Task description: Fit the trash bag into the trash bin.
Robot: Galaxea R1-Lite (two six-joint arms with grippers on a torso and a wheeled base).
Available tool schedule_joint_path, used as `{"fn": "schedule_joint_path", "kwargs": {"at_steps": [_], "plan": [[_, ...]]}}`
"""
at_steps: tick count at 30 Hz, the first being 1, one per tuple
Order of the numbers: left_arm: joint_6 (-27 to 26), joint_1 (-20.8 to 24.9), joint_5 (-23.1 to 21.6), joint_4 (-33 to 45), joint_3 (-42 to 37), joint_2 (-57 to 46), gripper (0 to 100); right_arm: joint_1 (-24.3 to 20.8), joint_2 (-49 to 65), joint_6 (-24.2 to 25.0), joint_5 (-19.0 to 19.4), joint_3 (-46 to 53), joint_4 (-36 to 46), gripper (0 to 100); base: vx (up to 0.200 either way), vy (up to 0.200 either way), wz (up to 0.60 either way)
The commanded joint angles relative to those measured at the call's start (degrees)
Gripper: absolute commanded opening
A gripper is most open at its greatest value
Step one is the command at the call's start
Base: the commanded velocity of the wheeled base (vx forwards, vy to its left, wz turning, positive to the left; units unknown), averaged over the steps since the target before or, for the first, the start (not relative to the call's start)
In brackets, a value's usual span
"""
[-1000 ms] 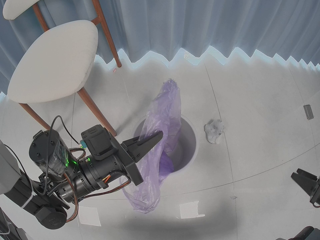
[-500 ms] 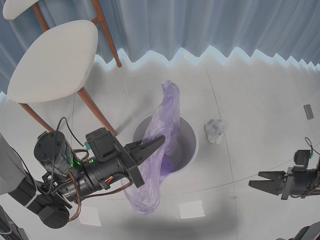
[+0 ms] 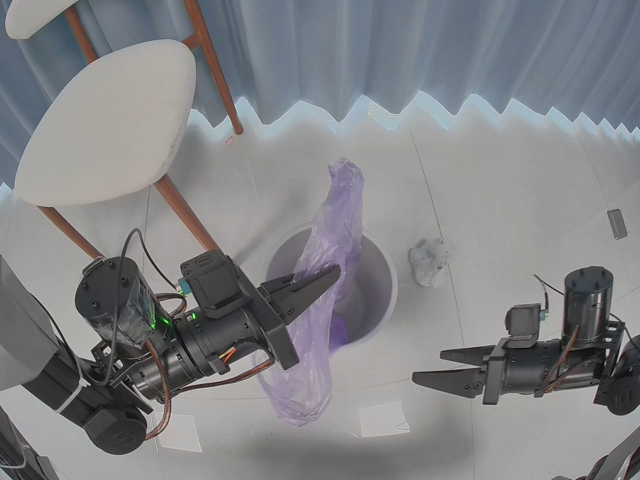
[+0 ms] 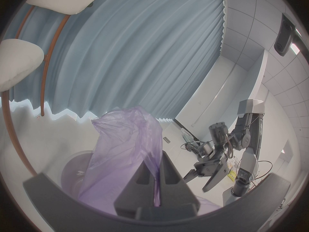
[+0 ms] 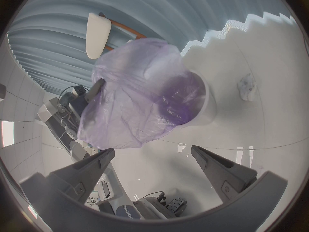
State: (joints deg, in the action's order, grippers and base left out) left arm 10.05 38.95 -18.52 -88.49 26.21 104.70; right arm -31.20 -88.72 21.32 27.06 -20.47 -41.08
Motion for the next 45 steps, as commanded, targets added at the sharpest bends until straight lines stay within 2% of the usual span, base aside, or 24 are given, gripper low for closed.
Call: {"fn": "schedule_joint_path", "kwargs": {"at_steps": [1,7,11,12,16,22,30,35,41,45], "plan": [[0.2,-0.1,0.1,0.0,1.4,0.7,0,-3.4,-14.7,1.9,0.0,-1.8,-8.5,100,0.0,0.0,0.0],[0.1,-0.3,0.1,0.0,1.5,1.6,0,-7.4,-22.1,6.5,-0.2,-2.4,-19.6,100,0.0,0.0,0.0],[0.1,-0.5,0.2,-0.1,1.8,1.7,0,-9.4,-24.5,9.2,-0.3,-3.4,-22.3,100,0.0,0.0,0.0],[0.1,-0.5,0.2,-0.1,1.9,1.7,0,-10.2,-25.5,9.5,-0.3,-3.9,-22.7,0,0.0,0.0,0.0],[0.1,-0.5,0.3,-0.1,2.0,1.7,0,-12.2,-28.3,9.6,-2.2,-4.6,-22.8,0,0.0,0.0,0.0],[0.0,-0.5,0.4,-0.1,2.3,1.6,0,-14.6,-31.2,9.8,-2.2,-5.8,-23.3,0,0.0,0.0,0.0],[-0.1,-0.4,0.4,-0.1,2.4,1.0,0,-19.3,-38.0,12.3,-2.4,-8.8,-30.0,0,0.0,0.0,0.0],[-0.1,0.0,0.4,-0.1,2.3,1.0,0,-22.4,-44.2,14.8,-5.5,-10.2,-37.9,0,0.0,0.0,0.0],[-0.1,0.1,0.5,-0.1,2.3,0.9,0,-22.6,-49.5,19.5,-7.9,-13.2,-48.5,0,0.0,0.0,0.0],[-0.1,0.1,0.5,-0.1,2.3,0.9,0,-22.0,-49.6,21.7,-9.7,-15.6,-48.9,0,0.0,0.0,0.0]]}}
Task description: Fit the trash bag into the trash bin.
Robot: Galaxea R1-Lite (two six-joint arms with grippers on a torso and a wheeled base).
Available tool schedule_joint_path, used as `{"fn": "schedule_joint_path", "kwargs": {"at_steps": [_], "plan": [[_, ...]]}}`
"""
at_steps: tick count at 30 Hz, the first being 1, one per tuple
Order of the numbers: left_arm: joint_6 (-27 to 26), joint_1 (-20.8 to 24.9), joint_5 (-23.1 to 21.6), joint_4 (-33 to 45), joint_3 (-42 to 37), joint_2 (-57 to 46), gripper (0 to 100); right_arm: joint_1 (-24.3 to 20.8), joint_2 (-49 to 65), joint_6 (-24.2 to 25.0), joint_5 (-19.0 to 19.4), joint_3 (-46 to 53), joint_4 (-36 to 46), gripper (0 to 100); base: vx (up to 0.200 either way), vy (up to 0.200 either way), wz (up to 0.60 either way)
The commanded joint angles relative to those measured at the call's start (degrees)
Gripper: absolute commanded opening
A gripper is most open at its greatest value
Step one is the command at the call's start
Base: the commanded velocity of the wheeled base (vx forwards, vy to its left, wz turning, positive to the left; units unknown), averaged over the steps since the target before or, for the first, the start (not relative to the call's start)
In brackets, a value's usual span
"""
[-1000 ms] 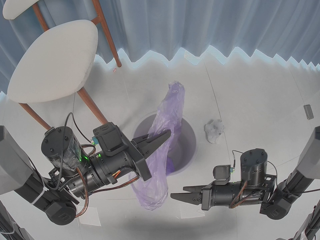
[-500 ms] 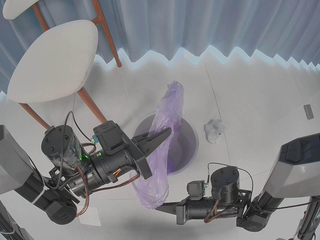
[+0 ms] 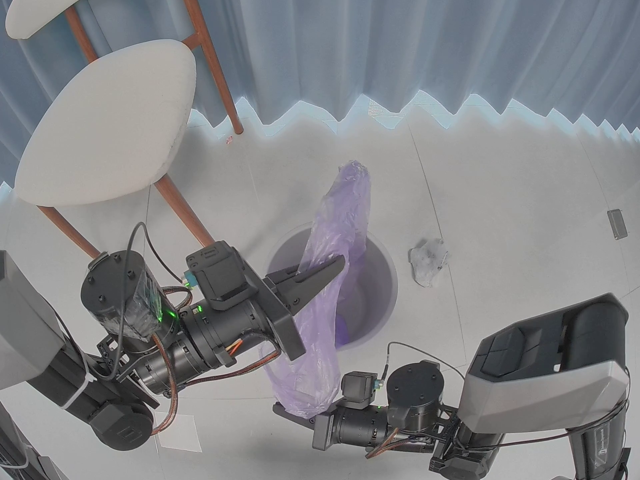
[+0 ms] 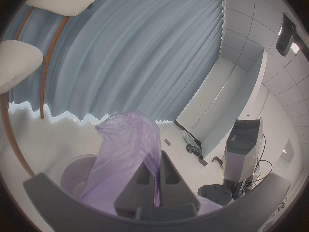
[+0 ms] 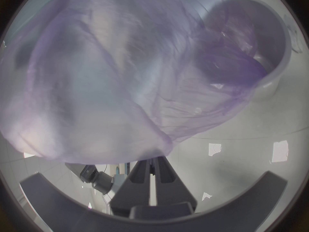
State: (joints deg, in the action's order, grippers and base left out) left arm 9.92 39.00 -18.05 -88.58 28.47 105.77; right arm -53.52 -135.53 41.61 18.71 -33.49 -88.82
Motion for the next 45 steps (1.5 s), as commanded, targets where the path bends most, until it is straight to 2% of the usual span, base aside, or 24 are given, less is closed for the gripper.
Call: {"fn": "schedule_joint_path", "kwargs": {"at_steps": [1,4,9,16,31,36,40,45], "plan": [[0.0,0.0,0.0,0.0,0.0,-0.1,0,0.8,-2.7,2.1,-2.4,-3.3,-1.2,0,0.0,0.0,0.0],[-0.1,0.0,0.0,0.0,0.0,-0.2,0,2.1,-2.6,3.1,-5.0,-6.3,-1.2,0,0.0,0.0,0.0],[-0.1,0.0,0.0,0.0,0.0,-0.3,0,5.1,-2.3,3.1,-7.2,-10.0,-1.2,0,0.0,0.0,0.0],[-0.2,-0.3,0.1,0.0,-0.2,-0.6,0,7.9,1.4,3.1,-7.5,-11.3,-1.2,0,0.0,0.0,0.0],[-0.2,-0.6,0.1,0.0,0.1,1.1,0,16.0,0.1,2.7,-8.4,-19.9,-1.2,0,0.0,0.0,0.0],[-0.2,-0.9,0.1,0.0,0.9,1.3,0,15.6,0.3,2.7,-8.4,-14.2,-0.9,0,0.0,0.0,0.0],[-0.2,-0.5,0.1,0.0,0.9,0.8,0,12.0,-0.9,2.7,-8.3,-8.3,-1.0,0,0.0,0.0,0.0],[-0.2,-0.1,0.1,0.0,0.8,0.8,0,6.9,-4.2,2.6,-8.5,-8.4,-1.0,0,0.0,0.0,0.0]]}}
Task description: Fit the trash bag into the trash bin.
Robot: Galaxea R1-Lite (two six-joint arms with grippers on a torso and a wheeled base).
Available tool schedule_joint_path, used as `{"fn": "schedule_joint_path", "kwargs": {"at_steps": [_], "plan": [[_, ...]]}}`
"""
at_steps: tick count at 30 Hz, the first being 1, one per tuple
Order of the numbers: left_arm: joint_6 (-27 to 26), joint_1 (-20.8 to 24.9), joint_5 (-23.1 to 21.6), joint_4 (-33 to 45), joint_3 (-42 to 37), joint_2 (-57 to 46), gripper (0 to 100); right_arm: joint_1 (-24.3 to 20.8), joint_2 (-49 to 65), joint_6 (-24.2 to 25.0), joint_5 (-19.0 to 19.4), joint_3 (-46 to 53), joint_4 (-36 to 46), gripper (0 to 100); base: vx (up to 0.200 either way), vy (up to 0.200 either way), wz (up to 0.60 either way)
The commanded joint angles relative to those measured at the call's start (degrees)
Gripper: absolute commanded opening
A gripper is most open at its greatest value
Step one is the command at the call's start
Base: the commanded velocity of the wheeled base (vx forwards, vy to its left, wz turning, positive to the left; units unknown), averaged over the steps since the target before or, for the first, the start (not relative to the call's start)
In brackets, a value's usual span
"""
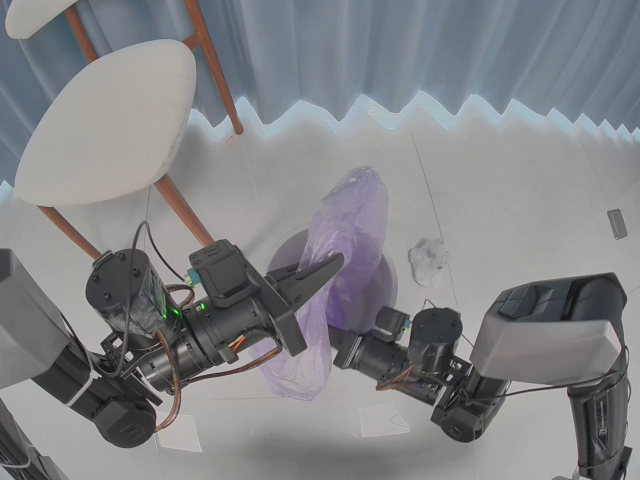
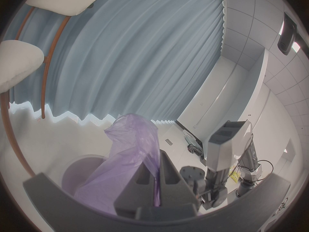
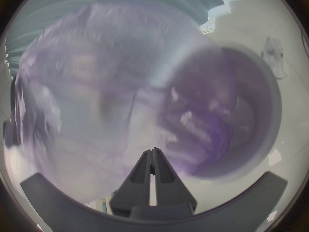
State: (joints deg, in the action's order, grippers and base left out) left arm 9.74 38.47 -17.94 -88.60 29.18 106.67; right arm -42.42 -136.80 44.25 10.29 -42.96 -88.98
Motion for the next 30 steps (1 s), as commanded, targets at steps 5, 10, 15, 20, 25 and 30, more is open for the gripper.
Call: {"fn": "schedule_joint_path", "kwargs": {"at_steps": [5,10,15,20,25,30], "plan": [[0.0,0.5,0.0,-0.1,0.1,-0.1,0,-9.2,-6.2,0.1,-0.1,-0.1,-0.9,0,0.0,0.0,0.0],[-0.1,0.7,0.0,-0.1,0.1,-0.1,0,-11.1,-10.2,0.3,-0.1,-4.1,-1.0,0,0.0,0.0,0.0],[0.1,0.7,0.0,-0.1,0.1,-0.1,0,-11.1,-12.1,0.5,-0.4,-9.0,-1.0,0,0.0,0.0,0.0],[-0.1,1.3,0.0,-0.1,-0.1,-0.1,0,-10.5,-11.6,0.8,-2.9,-12.3,-1.0,0,0.0,0.0,0.0],[-0.1,1.4,0.0,-0.1,-0.4,-0.2,0,-8.2,-11.5,1.6,-4.7,-16.6,-1.0,0,0.0,0.0,0.0],[-0.1,1.3,0.0,-0.1,-0.3,-0.4,0,-5.9,-11.0,1.7,-6.3,-18.4,-1.0,0,0.0,0.0,0.0]]}}
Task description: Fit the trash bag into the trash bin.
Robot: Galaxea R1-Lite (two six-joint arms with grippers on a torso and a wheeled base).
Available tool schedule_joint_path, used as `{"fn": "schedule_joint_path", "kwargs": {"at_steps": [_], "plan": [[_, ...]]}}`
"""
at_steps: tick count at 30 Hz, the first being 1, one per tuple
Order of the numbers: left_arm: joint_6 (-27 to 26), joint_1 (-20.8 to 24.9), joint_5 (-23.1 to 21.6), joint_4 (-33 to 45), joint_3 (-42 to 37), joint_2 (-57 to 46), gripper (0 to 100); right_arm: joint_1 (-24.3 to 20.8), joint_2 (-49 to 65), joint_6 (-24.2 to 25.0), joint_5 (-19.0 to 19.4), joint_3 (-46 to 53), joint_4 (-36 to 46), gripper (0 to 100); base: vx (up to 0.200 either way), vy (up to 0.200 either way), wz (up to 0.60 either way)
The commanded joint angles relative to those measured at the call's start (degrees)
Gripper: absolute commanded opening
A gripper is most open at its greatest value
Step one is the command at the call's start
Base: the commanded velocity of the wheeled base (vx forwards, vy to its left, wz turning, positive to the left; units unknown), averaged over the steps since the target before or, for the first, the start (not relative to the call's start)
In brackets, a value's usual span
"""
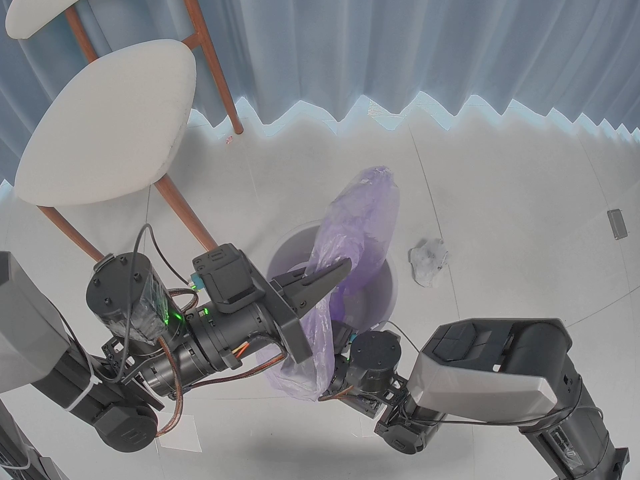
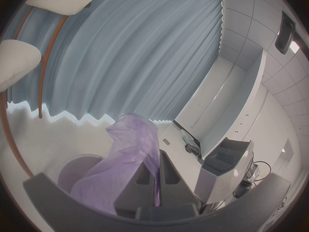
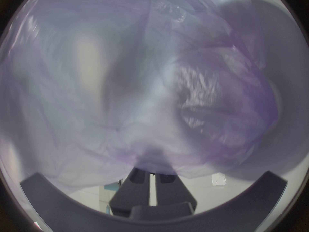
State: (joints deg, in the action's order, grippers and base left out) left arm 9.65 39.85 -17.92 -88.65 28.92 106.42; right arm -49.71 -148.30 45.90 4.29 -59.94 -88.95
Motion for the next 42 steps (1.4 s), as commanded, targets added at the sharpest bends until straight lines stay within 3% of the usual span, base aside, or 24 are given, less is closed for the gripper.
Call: {"fn": "schedule_joint_path", "kwargs": {"at_steps": [1,9,18,25,32,38,42], "plan": [[0.0,0.0,0.1,0.0,-0.1,-0.3,0,2.3,1.3,0.2,-0.9,-1.2,-1.0,0,0.0,0.0,0.0],[-0.1,0.3,0.1,0.1,-0.5,-0.7,0,5.7,5.0,0.1,-5.2,-1.4,-1.0,0,0.0,0.0,0.0],[-0.2,0.1,0.1,0.1,-1.1,1.3,0,8.8,6.3,0.2,-5.4,-0.4,-1.0,0,0.0,0.0,0.0],[-0.3,-1.4,1.4,0.1,-0.9,3.4,0,4.2,11.2,4.2,-5.0,12.1,-0.9,0,0.0,0.0,0.0],[-0.3,-1.4,1.7,0.1,-0.7,3.4,0,3.3,18.9,5.7,-0.7,28.3,-1.0,0,0.0,0.0,0.0],[-0.3,-1.4,1.7,0.1,-0.9,3.2,0,9.3,25.5,3.2,-0.4,38.9,-1.0,0,0.0,0.0,0.0],[-0.3,-0.8,1.7,0.1,-1.1,2.9,0,17.5,29.1,-1.3,1.0,42.2,-1.0,0,0.0,0.0,0.0]]}}
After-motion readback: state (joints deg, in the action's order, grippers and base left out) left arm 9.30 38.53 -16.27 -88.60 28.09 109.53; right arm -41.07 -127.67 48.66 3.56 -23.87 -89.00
